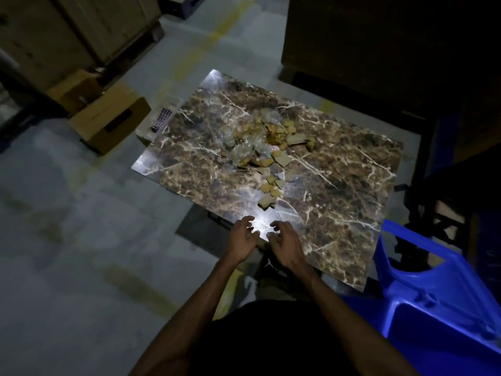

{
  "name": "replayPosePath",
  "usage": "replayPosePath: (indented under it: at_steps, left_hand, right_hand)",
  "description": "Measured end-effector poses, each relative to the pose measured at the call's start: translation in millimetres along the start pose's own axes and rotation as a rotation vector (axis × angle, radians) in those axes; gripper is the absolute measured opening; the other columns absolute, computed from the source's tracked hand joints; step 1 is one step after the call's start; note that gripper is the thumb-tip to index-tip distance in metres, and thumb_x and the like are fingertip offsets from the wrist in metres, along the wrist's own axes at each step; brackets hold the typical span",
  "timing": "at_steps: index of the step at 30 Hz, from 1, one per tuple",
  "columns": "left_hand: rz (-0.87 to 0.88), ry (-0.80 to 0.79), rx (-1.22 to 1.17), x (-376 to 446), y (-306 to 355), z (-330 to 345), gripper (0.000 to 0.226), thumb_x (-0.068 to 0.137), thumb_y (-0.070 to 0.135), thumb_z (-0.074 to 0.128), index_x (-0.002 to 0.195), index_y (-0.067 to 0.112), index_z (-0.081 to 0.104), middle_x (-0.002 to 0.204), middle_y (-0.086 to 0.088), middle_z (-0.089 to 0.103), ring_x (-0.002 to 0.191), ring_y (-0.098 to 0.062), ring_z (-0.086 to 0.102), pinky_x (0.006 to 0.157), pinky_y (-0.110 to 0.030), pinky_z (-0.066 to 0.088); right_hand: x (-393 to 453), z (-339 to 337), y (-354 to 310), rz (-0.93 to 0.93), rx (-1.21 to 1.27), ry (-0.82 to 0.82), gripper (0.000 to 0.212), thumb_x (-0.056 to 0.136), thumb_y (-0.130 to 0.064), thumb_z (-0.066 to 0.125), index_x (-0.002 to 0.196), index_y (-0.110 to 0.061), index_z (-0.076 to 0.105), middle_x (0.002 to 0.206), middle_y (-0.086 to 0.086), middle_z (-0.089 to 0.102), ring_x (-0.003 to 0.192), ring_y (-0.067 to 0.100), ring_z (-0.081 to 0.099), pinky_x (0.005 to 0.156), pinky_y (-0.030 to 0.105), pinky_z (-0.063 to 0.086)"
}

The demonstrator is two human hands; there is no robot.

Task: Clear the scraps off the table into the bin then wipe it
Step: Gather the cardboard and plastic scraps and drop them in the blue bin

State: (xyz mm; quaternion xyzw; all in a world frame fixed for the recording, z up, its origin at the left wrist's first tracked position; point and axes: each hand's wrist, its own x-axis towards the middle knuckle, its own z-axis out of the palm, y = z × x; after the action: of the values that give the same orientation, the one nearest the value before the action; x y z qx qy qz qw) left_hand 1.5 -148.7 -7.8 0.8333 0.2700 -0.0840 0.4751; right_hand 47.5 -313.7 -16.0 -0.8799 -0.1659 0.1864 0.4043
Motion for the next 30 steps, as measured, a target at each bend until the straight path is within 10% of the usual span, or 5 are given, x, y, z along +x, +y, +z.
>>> replayPosePath:
  at_steps: [10,20,25,30]
  left_hand:
    - [-0.268,-0.080,0.006,85,35,17,0.026,0.095,0.017,0.051,0.117,0.014,0.065,0.106,0.000,0.068,0.093,-0.020,0.063,0.075,-0.024,0.040]
    - [-0.163,-0.120,-0.051,173,60,11,0.048,0.088,-0.005,0.052,0.134,0.010,0.055,0.111,-0.006,0.064,0.098,-0.021,0.061,0.067,-0.010,0.043]
    - [-0.285,0.044,-0.234,202,55,7,0.037,0.090,-0.012,0.058,0.110,0.018,0.056,0.093,0.005,0.057,0.081,-0.006,0.053,0.065,-0.009,0.045]
    - [-0.257,-0.008,-0.251,217,50,16,0.051,0.081,-0.009,0.062,0.128,0.006,0.054,0.091,0.002,0.059,0.081,-0.010,0.057,0.065,-0.010,0.047]
  right_hand:
    - [108,-8,25,0.101,-0.183,-0.375,0.045,0.087,-0.044,0.055,0.121,-0.016,0.062,0.116,0.011,0.059,0.111,0.032,0.057,0.088,0.041,0.045]
    - [174,-33,22,0.091,-0.001,-0.168,0.030,0.095,-0.030,0.057,0.117,-0.011,0.065,0.104,0.000,0.053,0.094,0.020,0.057,0.079,0.028,0.039]
    - [186,-44,38,0.245,-0.076,0.054,0.043,0.085,-0.022,0.057,0.125,-0.004,0.058,0.118,0.014,0.055,0.109,0.030,0.054,0.083,0.027,0.035]
    - [211,-34,26,0.267,-0.115,-0.084,0.052,0.085,-0.012,0.066,0.135,-0.006,0.054,0.129,0.015,0.049,0.117,0.033,0.052,0.093,0.037,0.045]
